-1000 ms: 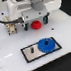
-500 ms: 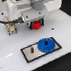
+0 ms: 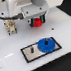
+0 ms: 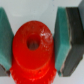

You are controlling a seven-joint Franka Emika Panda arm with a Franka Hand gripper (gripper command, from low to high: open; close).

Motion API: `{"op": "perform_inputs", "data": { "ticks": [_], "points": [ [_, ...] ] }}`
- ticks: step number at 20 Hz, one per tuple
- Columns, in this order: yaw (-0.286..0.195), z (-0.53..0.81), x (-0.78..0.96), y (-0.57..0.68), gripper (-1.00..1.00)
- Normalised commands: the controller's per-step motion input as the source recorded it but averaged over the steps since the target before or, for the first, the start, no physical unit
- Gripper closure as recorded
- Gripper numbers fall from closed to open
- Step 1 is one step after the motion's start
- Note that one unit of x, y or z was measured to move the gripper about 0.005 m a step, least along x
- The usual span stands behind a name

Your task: Insert the blue gear onto the right peg, followed by the red gear

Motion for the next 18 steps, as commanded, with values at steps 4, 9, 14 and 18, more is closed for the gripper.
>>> {"op": "perform_inputs", "data": {
  "ticks": [4, 9, 14, 18],
  "points": [
    [0.0, 0.44, 0.44, -0.09, 1.0],
    [0.0, 0.43, 0.6, -0.1, 1.0],
    [0.0, 0.38, 0.69, -0.07, 1.0],
    [0.0, 0.28, 0.78, -0.07, 1.0]
  ]
}}
